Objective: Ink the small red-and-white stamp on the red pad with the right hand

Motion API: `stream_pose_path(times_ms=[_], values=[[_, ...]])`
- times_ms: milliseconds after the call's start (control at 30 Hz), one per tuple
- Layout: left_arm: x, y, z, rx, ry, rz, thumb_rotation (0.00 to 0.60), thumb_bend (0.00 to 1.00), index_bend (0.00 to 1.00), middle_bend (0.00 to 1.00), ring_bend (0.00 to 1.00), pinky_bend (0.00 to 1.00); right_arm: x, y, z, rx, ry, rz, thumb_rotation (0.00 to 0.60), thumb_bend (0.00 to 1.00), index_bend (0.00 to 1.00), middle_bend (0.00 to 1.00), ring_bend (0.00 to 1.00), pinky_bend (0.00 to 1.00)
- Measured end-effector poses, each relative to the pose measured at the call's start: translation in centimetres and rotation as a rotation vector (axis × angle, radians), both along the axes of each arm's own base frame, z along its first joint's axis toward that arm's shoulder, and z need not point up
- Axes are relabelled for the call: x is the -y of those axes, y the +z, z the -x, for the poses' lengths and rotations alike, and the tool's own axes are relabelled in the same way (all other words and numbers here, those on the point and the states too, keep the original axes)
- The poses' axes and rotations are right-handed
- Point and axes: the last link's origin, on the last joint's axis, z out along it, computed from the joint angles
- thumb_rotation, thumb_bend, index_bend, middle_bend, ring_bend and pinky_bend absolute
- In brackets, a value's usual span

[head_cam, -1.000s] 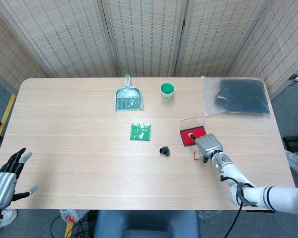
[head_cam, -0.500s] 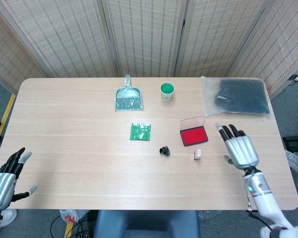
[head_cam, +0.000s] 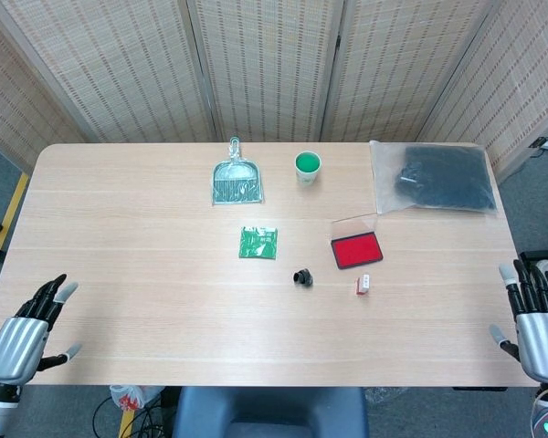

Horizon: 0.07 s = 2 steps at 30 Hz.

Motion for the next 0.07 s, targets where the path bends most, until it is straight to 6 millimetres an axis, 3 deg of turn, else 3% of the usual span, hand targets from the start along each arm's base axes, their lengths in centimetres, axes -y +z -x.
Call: stream_pose_path(times_ms=[67], values=[[0.03, -0.02, -0.02, 0.0, 0.0, -0.003, 0.6, 0.2, 0.07, 0.0, 0.08, 0.28, -0.21, 0.02, 0.0, 0.003, 0.002, -0.003, 0.6, 0.15, 0.0, 0.0, 0.0, 0.05]])
